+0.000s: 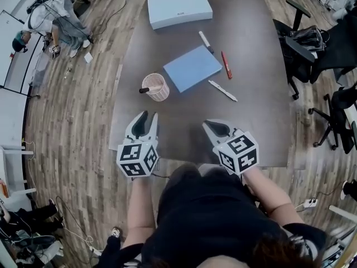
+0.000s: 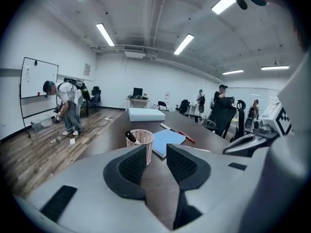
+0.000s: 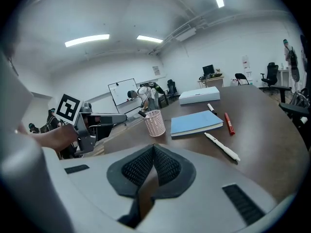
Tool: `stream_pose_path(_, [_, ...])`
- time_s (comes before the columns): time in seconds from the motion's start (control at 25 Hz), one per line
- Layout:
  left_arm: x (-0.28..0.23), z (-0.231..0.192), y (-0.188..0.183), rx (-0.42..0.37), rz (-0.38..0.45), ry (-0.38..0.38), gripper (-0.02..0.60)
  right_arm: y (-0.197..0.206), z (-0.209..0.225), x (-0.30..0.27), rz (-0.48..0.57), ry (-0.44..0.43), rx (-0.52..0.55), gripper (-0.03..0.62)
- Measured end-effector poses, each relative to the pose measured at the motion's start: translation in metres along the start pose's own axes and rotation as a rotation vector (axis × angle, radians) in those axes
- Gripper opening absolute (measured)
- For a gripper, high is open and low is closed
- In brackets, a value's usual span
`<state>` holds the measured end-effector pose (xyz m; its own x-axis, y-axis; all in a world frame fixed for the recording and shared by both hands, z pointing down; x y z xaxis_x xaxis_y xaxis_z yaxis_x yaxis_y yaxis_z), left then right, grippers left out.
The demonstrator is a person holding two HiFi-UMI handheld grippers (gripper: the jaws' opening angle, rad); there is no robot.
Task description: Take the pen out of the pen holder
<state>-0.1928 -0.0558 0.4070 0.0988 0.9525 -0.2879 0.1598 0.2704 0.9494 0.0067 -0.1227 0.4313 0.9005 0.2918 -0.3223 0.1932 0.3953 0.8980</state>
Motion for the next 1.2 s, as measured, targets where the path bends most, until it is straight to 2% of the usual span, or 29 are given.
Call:
stream_pose_path(0.36, [-0.03,-0.038,-0.009,0.003,-0.01,-0.086,0.184,-0.001,0.01,-0.021,-0.011,0.006,-0.036,0.018])
stream_pose_path(0.84, [-0.074,-0.078,-0.005,0.045,-0.068,-0.041,0.186,-0.014,0.011,-0.047,-0.007,0.088,-0.071,0.018])
stream_pose_path(1.2, [-0.084,-0.075,-0.002,0.021,-0.096,0.009,0.13,-0.014,0.017,-0.053,-0.006,0.114,-0.089,0.018])
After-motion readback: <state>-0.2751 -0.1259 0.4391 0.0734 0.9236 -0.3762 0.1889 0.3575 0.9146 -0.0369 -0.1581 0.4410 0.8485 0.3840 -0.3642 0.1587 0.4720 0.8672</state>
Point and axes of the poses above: the fingertips, and each gripper's own axes: x backward along the fingers, z to its right, y out of its underside, the point moved 5 cm from there along x, backward along the fingers, and after that the axes turned 9 degrees about z, right-handed, at the moved point
